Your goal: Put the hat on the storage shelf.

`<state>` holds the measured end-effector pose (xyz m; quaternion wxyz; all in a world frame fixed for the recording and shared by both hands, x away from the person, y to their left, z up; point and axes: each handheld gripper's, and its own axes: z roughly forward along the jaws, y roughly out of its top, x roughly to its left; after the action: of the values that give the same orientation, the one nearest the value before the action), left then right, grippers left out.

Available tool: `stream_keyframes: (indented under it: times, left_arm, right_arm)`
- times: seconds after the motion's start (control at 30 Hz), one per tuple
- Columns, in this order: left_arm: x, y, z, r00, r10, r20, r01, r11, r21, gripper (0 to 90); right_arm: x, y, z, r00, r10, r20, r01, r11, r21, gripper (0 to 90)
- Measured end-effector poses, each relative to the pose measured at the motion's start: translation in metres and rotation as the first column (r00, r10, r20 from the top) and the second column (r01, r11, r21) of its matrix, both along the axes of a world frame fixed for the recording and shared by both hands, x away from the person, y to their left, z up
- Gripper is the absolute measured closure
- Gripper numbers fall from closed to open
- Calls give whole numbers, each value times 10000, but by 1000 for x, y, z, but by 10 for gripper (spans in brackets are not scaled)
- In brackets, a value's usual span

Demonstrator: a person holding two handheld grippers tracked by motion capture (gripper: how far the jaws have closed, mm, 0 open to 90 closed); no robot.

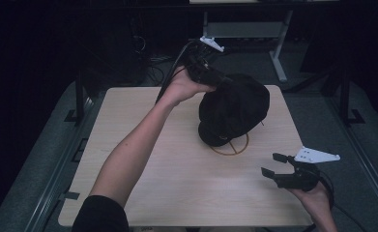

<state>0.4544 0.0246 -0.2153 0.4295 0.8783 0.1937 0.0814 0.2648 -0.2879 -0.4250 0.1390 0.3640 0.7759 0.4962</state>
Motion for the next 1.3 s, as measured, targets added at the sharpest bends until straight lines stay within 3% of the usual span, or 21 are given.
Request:
stream_keyframes:
  times: [0.43,0.87,1.3]
  left_arm:
    - [-20,25,-21,9998,105,-186,-111,9994,-322,472]
    - [-44,49,-53,9982,358,-478,-380,9982,-464,464]
    - [-72,91,-78,9955,778,-536,-800,9960,-406,450]
  right_arm:
    - [3,11,-2,9999,105,-60,-105,9999,-31,220]
    - [2,18,-2,9999,94,-86,-95,9999,-111,210]
    - [2,21,1,10000,46,-80,-47,9999,-134,186]
